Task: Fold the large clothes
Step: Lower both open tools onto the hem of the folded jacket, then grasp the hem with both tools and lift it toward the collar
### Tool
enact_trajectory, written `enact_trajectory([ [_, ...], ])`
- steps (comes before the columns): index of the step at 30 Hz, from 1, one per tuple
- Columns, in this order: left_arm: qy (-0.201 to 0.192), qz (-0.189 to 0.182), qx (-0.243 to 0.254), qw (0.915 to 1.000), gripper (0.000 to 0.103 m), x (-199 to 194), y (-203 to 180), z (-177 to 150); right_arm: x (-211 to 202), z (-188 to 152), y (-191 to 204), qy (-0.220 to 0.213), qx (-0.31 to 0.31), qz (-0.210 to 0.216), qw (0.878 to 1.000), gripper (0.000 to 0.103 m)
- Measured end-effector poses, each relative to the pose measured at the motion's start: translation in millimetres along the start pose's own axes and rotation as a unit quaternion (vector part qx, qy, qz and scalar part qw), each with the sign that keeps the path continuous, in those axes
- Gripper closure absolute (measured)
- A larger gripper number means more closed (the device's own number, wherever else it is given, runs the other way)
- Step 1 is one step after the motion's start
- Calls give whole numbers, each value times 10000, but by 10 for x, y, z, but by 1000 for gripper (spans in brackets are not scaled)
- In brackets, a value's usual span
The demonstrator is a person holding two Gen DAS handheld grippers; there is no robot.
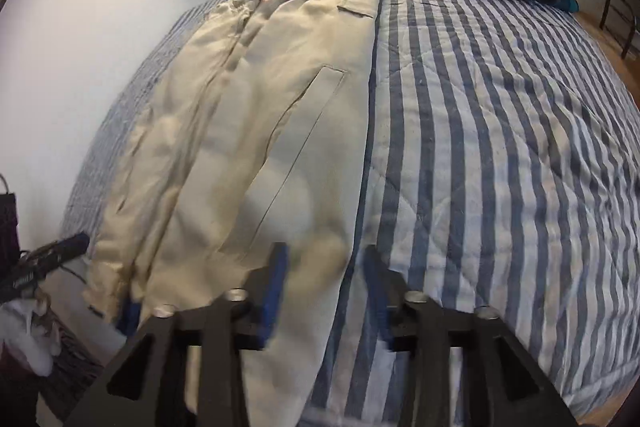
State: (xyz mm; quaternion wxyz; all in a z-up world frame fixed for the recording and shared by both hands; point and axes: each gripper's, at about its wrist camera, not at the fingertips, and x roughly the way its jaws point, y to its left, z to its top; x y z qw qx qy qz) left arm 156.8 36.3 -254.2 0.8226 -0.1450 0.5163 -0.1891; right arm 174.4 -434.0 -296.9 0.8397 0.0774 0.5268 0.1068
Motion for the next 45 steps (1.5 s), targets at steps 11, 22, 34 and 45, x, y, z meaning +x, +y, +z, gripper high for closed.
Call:
enact_trajectory([
  [11, 872, -983, -1402, 9814, 42, 365, 547, -19, 82, -369, -263, 719, 904, 1183, 9862, 39],
  [22, 1109, -1466, -1459, 9721, 55, 442, 439, -207, 257, -505, -191, 1006, 1223, 2246, 9615, 46],
  [34, 837, -1692, -1653, 9680, 89, 246, 310, -209, 255, -553, -92, 766, 1686, 2767, 9429, 86],
  [45, 166, -2056, -1644, 9646, 91, -173, 39, 387, -131, -174, -96, -126, 2137, 3272, 9204, 89],
])
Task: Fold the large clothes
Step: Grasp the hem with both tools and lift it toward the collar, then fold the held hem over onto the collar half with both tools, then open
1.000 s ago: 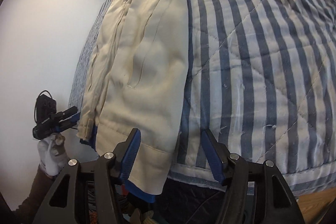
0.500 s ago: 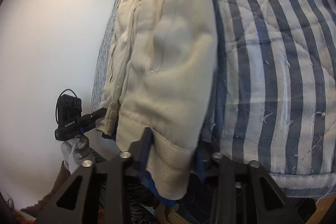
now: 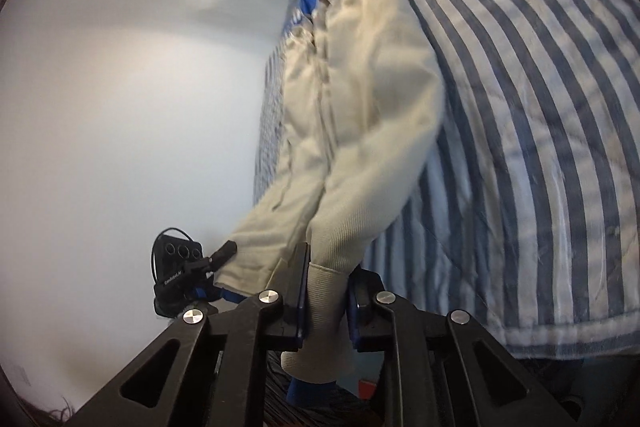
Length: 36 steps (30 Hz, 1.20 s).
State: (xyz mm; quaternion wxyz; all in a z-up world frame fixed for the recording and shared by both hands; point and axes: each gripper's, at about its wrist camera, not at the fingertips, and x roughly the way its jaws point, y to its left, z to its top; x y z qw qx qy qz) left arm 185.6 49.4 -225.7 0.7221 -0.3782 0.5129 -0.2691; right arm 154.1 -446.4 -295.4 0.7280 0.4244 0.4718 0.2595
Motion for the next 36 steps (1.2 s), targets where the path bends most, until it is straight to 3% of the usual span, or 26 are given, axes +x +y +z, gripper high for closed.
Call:
enact_trajectory([
  [10, -538, 78, 31, 9985, 91, 167, -282, 677, 122, 880, 343, -526, -124, -260, 9982, 89],
  [16, -670, 233, -334, 9969, 91, 405, -143, 1076, 297, 1337, 271, -637, 114, -514, 9966, 89],
  [22, -622, 626, -555, 9946, 91, 708, 126, 1292, 530, 1562, -30, -670, 532, -749, 9935, 89],
  [30, -513, 1080, -624, 9909, 91, 1056, 340, 1449, 737, 1715, -281, -528, 652, -1130, 9900, 89],
  [34, -502, 1044, -741, 9905, 90, 1111, 409, 1463, 752, 1723, -385, -527, 806, -1045, 9898, 85],
  [36, -453, 1021, -768, 9908, 88, 1118, 432, 1482, 738, 1735, -436, -505, 915, -878, 9906, 77],
])
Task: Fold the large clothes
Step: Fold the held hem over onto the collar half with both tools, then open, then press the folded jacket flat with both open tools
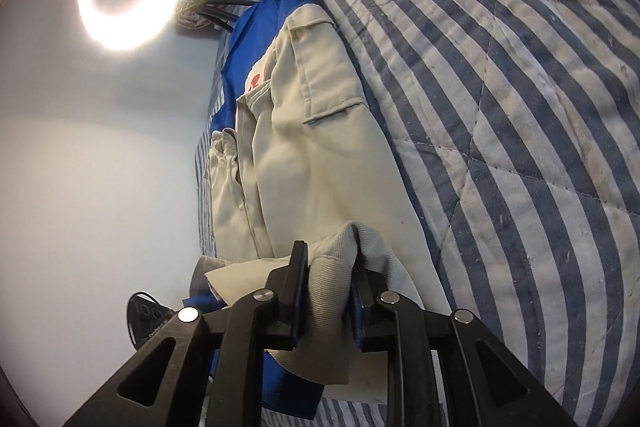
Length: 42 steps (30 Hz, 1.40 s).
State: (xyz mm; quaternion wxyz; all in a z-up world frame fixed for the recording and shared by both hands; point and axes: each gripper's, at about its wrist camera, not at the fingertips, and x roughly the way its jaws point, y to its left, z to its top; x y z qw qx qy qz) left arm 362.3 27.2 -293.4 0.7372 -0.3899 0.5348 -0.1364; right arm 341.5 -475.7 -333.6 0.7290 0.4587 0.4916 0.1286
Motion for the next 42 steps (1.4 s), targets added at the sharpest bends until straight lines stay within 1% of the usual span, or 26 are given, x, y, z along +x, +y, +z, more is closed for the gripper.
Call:
enact_trajectory([
  [1, 34, -12, -7, 10000, 87, 5, 5, 9, 0, 18, -9, 31, 35, 85, 10000, 73],
  [3, 116, -78, -98, 9999, 85, 17, 21, 41, -36, 29, 6, 51, -11, 239, 9997, 52],
  [4, 134, -119, -121, 9998, 81, 3, 22, 52, -74, 27, 42, -6, -74, 267, 9996, 47],
  [5, 145, -165, -138, 9997, 78, -10, 18, 60, -112, 22, 86, -60, -146, 291, 9995, 37],
  [6, 108, -215, -142, 9996, 66, -34, 11, 66, -139, 15, 131, -87, -209, 336, 9992, 27],
  [7, 41, -264, -139, 9995, 51, -68, 0, 73, -167, 9, 171, -94, -254, 384, 9989, 24],
  [8, -58, -342, -143, 9993, 46, -117, -14, 79, -190, -2, 207, -111, -277, 420, 9987, 22],
  [9, -146, -424, -158, 9989, 42, -163, -22, 92, -235, -7, 239, -107, -309, 501, 9982, 22],
  [12, -312, -850, -246, 9956, 42, -328, -30, 146, -375, -41, 317, -152, -423, 628, 9970, 22],
  [13, -379, -893, -161, 9952, 42, -388, -53, 145, -432, -65, 353, -189, -522, 629, 9965, 22],
  [14, -444, -842, 0, 9955, 42, -446, -94, 135, -475, -88, 385, -220, -631, 604, 9959, 24],
  [16, -540, -592, 540, 9953, 42, -552, -213, 65, -559, -160, 498, -295, -1026, 486, 9931, 28],
  [18, -611, -264, 1145, 9912, 42, -594, -329, -58, -567, -272, 646, -302, -1635, 57, 9861, 39],
  [19, -616, -115, 1384, 9884, 42, -594, -368, -109, -541, -341, 727, -320, -1985, -203, 9794, 42],
  [20, -624, 102, 1695, 9835, 42, -574, -417, -175, -509, -403, 789, -325, -2277, -377, 9725, 47],
  [21, -633, 328, 1977, 9777, 43, -535, -457, -239, -464, -464, 846, -319, -2530, -490, 9657, 50],
  [23, -623, 594, 2339, 9684, 50, -448, -505, -337, -355, -558, 936, -325, -2995, -838, 9499, 52],
  [25, -599, 706, 2539, 9628, 56, -345, -537, -393, -181, -690, 1048, -489, -3724, -1640, 9121, 54],
  [26, -613, 750, 2627, 9600, 56, -291, -560, -413, -109, -714, 1060, -560, -3931, -1795, 9000, 57],
  [27, -621, 776, 2695, 9579, 56, -254, -578, -432, -55, -725, 1056, -556, -4036, -1822, 8949, 60],
  [29, -663, 908, 2856, 9517, 56, -147, -654, -446, 55, -676, 1027, -523, -4069, -1908, 8918, 62],
  [32, -810, 1262, 3026, 9412, 57, 36, -733, -385, 176, -598, 1030, -664, -4191, -2209, 8781, 62],
  [37, -967, 1850, 3177, 9249, 58, 302, -733, -252, 358, -437, 1050, -694, -4284, -2581, 8631, 64],
  [40, -859, 2043, 3142, 9231, 58, 465, -669, -166, 502, -382, 1027, -639, -4464, -2887, 8445, 68],
  [41, -831, 2046, 3082, 9253, 58, 508, -634, -136, 539, -362, 1012, -620, -4486, -2960, 8410, 68],
  [42, -825, 1982, 2961, 9307, 58, 539, -582, -106, 584, -330, 982, -585, -4481, -3040, 8386, 68],
])
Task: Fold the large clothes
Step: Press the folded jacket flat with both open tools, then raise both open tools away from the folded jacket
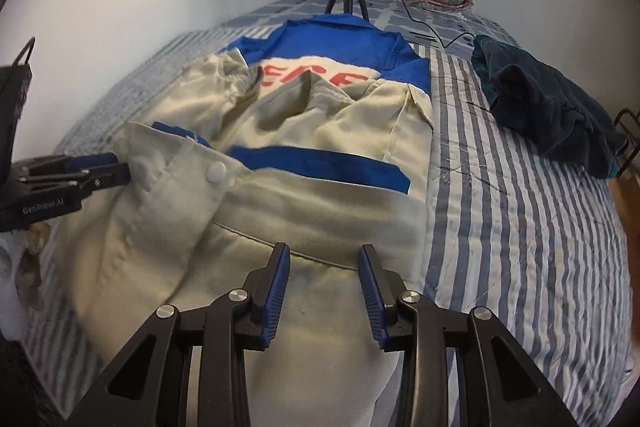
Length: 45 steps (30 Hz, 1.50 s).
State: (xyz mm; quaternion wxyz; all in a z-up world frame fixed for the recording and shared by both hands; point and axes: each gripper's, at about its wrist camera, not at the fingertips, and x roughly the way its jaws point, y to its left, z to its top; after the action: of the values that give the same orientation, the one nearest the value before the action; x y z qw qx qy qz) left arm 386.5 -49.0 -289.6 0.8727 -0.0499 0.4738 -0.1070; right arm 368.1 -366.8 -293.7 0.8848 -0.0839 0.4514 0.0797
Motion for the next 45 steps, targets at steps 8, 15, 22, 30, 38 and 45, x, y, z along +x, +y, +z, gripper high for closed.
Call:
enact_trajectory([
  [8, -201, -145, -20, 9997, 58, 3, 68, -63, 156, -27, 33, 218, -16, -207, 9995, 67],
  [15, -444, -498, -47, 9978, 64, -643, -21, -414, -462, -359, 41, 28, 441, 117, 9990, 67],
  [22, -142, -145, -102, 9997, 77, -487, 13, -832, -476, -814, 96, 242, 646, -76, 9976, 63],
  [30, -138, 166, -257, 9994, 86, -657, 6, -822, -532, -833, 68, 479, 983, -163, 9939, 62],
  [38, -550, -174, -555, 9968, 57, -1362, -4, -646, -1315, -575, 297, -175, 586, -341, 9975, 62],
  [45, -1240, -207, -243, 9918, 49, -2326, -280, -266, -2025, -328, 506, -610, 320, -544, 9961, 54],
])
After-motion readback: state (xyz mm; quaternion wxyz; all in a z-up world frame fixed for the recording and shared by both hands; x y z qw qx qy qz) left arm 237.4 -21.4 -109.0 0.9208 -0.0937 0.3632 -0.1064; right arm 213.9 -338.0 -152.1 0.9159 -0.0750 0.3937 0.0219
